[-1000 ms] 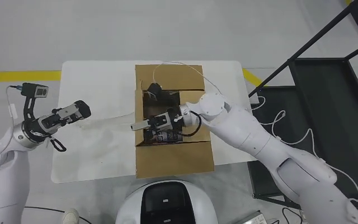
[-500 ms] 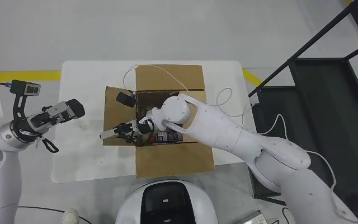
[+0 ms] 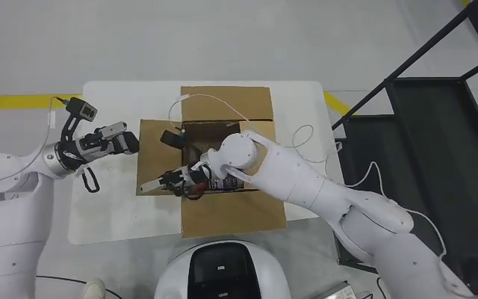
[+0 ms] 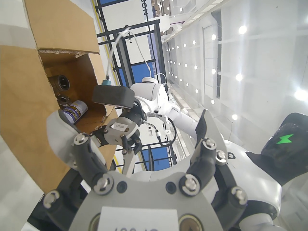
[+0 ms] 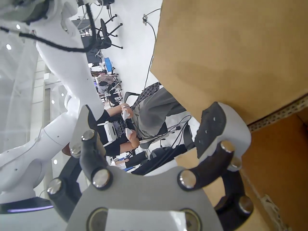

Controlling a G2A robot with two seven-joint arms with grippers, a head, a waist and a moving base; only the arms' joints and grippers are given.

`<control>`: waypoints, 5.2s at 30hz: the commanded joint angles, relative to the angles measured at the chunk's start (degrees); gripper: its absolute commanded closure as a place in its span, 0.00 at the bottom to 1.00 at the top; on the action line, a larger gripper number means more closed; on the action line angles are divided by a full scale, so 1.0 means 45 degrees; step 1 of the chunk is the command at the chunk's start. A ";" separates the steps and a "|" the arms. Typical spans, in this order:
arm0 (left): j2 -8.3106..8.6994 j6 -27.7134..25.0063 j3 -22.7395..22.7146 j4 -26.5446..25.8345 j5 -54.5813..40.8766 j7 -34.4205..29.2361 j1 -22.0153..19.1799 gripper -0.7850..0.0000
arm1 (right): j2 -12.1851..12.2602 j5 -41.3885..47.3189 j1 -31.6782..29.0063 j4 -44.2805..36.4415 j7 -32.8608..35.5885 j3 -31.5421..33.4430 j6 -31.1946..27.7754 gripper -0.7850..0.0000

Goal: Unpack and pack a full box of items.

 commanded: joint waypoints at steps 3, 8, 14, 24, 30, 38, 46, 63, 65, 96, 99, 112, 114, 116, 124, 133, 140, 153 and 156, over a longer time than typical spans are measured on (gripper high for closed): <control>-0.0074 -0.0108 0.0724 0.0674 0.0493 0.0352 -0.0504 0.00 | 0.0680 -0.0122 -0.0963 -0.0950 0.0730 0.1142 -0.0825 0.00; -0.0089 -0.0321 0.1141 0.1217 0.1161 0.0664 -0.0815 0.00 | 0.1771 -0.0327 -0.2741 -0.2296 0.1117 0.3501 -0.1704 0.00; 0.0023 -0.0720 0.1308 0.1472 0.3457 0.1934 -0.0794 0.00 | 0.2997 -0.0842 -0.5558 -0.4868 0.1234 0.7055 -0.1829 0.00; 0.0091 -0.0921 0.2419 -0.0162 0.8152 0.4077 -0.0164 0.00 | 0.3790 -0.1063 -0.8634 -0.7134 0.1134 1.0392 -0.1766 0.00; 0.0092 -0.0190 0.2405 -0.0814 0.8503 0.4958 0.0008 0.00 | 0.3892 -0.1100 -0.9137 -0.7382 0.1189 1.0779 -0.1776 0.00; 0.0457 -0.0659 -0.0253 -0.2549 0.6456 0.5249 0.1409 0.00 | 0.3972 -0.1254 -0.9299 -0.7708 0.1259 1.1021 -0.1835 0.00; 0.0637 -0.0917 -0.1166 -0.5201 0.2996 0.2691 0.2382 0.00 | 0.4035 -0.0849 -0.9568 -0.7553 0.1293 1.1377 -0.2285 0.00; 0.0233 0.1920 0.3703 -0.3154 0.9902 0.4932 -0.0125 0.00 | 0.4123 -0.0726 -0.9832 -0.7003 0.1120 1.1669 -0.2530 0.00; 0.0183 0.2187 0.4046 -0.2989 1.0051 0.4701 -0.0278 0.00 | 0.4125 -0.0933 -0.9744 -0.6979 0.1049 1.1607 -0.2444 0.00; -0.0123 0.2832 0.4445 -0.4657 0.5699 0.3586 -0.1264 0.00 | 0.4408 -0.1138 -1.0601 -0.7429 0.1413 1.2615 -0.1901 0.00; -0.0445 0.3164 0.5764 -0.3965 0.5754 0.4042 -0.2205 0.00 | 0.4500 -0.1048 -1.1072 -0.7596 0.1602 1.3169 -0.1880 0.00; -0.1545 0.3101 0.8715 -0.1463 0.5370 0.5496 -0.4414 0.00 | 0.4601 -0.0520 -1.1795 -0.7727 0.1773 1.3863 -0.2152 0.00; -0.1545 0.3101 0.8715 -0.1463 0.5370 0.5496 -0.4414 0.00 | 0.4601 -0.0520 -1.1795 -0.7727 0.1773 1.3863 -0.2152 0.00; -0.1545 0.3101 0.8715 -0.1463 0.5370 0.5496 -0.4414 0.00 | 0.4601 -0.0520 -1.1795 -0.7727 0.1773 1.3863 -0.2152 0.00; -0.1531 0.3378 0.8558 -0.1860 0.5373 0.5802 -0.4206 0.00 | 0.4601 -0.0520 -1.1795 -0.7727 0.1773 1.3863 -0.2152 0.00; -0.2440 0.4058 1.0091 -0.0025 0.3664 0.6432 -0.4944 0.00 | 0.4601 -0.0520 -1.1795 -0.7727 0.1773 1.3863 -0.2152 0.00; -0.3658 0.2834 1.1756 0.2855 0.3282 0.7907 -0.5825 0.00 | 0.4601 -0.0520 -1.1795 -0.7727 0.1773 1.3863 -0.2152 0.00; -0.5319 -0.0153 1.2425 0.6332 0.1894 0.8358 -0.6821 0.00 | 0.4569 -0.1376 -1.1400 -0.7977 0.1906 1.2688 -0.1505 0.00; -0.5434 -0.0795 1.2247 0.6462 0.1650 0.8022 -0.6862 0.00 | 0.4556 -0.1630 -1.1135 -0.7997 0.2015 1.2285 -0.1267 0.00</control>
